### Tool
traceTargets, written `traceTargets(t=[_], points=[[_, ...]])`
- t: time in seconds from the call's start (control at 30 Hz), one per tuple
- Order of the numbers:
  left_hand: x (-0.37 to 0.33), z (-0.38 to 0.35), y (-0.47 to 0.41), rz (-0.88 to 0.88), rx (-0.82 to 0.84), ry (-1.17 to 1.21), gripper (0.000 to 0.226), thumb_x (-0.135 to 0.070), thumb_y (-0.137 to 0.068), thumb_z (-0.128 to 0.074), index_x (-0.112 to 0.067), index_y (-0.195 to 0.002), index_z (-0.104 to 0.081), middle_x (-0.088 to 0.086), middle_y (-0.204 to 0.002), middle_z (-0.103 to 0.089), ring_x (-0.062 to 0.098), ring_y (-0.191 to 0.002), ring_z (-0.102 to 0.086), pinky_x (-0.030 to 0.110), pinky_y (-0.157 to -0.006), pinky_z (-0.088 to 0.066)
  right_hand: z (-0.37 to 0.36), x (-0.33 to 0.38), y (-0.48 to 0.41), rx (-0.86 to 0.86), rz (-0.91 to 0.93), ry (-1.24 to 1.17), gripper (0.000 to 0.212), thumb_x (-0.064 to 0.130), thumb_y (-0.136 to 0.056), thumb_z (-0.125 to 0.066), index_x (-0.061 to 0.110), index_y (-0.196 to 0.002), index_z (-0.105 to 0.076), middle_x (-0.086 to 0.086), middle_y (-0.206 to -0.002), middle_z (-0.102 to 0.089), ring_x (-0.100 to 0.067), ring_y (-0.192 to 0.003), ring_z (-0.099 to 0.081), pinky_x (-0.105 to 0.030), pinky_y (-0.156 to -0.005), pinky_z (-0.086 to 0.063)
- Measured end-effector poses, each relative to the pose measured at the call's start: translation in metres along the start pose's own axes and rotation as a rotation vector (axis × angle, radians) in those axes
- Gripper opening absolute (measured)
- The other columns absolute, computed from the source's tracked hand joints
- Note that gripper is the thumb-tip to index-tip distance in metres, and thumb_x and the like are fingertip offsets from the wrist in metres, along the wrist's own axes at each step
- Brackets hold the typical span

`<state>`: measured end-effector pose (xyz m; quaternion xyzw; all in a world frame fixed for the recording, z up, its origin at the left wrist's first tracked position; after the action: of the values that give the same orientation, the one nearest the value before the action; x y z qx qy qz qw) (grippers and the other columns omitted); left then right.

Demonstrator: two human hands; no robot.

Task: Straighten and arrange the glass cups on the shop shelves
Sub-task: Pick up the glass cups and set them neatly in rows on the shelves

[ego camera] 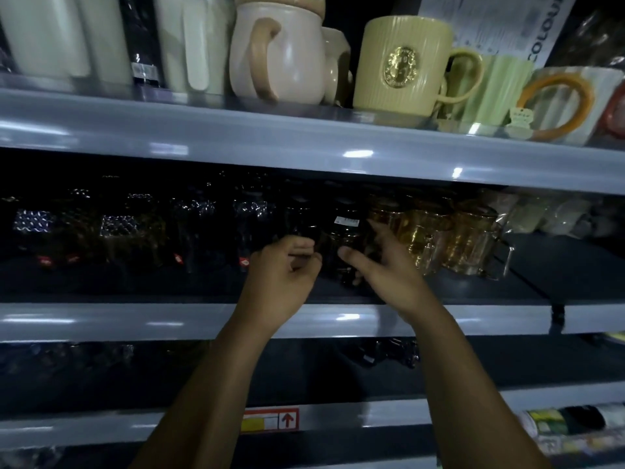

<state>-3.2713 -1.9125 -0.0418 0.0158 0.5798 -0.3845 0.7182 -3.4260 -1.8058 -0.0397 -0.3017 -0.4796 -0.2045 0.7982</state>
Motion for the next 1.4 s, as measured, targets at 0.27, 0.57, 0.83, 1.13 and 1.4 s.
traceTargets(t=[0.27, 0.57, 0.83, 1.13, 1.4], points=[[0.007, -0.002, -0.001, -0.014, 0.022, -0.032, 0.046, 0.003, -0.096, -0.056, -0.014, -0.138, -0.060, -0.004, -0.132, -0.066, 0.004, -0.118, -0.063, 0.021, -0.102, -0.050, -0.002, -0.012, -0.004, -0.033, 0.075, 0.049, 0.067, 0.020, -0.088, -0.074, 0.032, -0.143, -0.038, 0.025, -0.116, -0.055, -0.012, -0.113, -0.061, -0.049, -0.089, -0.059], [0.011, -0.002, -0.004, -0.038, 0.026, -0.086, 0.053, -0.003, -0.094, -0.062, -0.012, -0.145, -0.052, 0.004, -0.132, -0.053, 0.008, -0.115, -0.061, 0.027, -0.102, -0.052, -0.001, -0.007, -0.006, -0.098, 0.034, 0.226, 0.057, 0.042, -0.082, -0.080, 0.018, -0.128, -0.055, 0.019, -0.098, -0.060, -0.019, -0.081, -0.071, -0.036, -0.074, -0.061], [0.008, -0.001, 0.001, -0.064, 0.030, -0.094, 0.051, -0.003, -0.095, -0.060, -0.011, -0.145, -0.051, 0.003, -0.137, -0.051, 0.010, -0.120, -0.059, 0.019, -0.097, -0.049, -0.002, -0.003, -0.002, -0.116, 0.048, 0.302, 0.065, 0.051, -0.083, -0.076, 0.015, -0.134, -0.056, 0.011, -0.103, -0.065, -0.020, -0.085, -0.072, -0.035, -0.078, -0.061], [-0.009, -0.002, 0.004, -0.130, -0.002, -0.141, 0.040, -0.013, -0.094, -0.066, -0.013, -0.134, -0.061, -0.008, -0.115, -0.054, -0.005, -0.095, -0.058, 0.003, -0.082, -0.045, -0.004, 0.008, 0.003, -0.114, 0.091, 0.327, 0.053, 0.044, -0.088, -0.074, 0.011, -0.127, -0.061, -0.001, -0.114, -0.070, -0.013, -0.098, -0.067, -0.032, -0.085, -0.057], [-0.051, -0.019, 0.022, -0.368, -0.041, -0.233, 0.025, -0.014, -0.094, -0.064, -0.014, -0.118, -0.065, -0.003, -0.115, -0.060, 0.006, -0.102, -0.060, 0.024, -0.090, -0.053, 0.071, 0.040, 0.066, -0.556, 0.370, 0.269, 0.013, 0.020, -0.091, -0.071, 0.019, -0.104, -0.070, 0.007, -0.098, -0.062, -0.009, -0.081, -0.060, -0.016, -0.068, -0.046]])
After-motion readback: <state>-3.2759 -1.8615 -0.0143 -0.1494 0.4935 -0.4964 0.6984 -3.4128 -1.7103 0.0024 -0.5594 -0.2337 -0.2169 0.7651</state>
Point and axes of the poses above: each hand's wrist, its own y-axis away from the middle knuckle, its own z-axis out of the back of the hand, x = y × z, the point moved 8 cm from there along -y, towards the middle knuckle
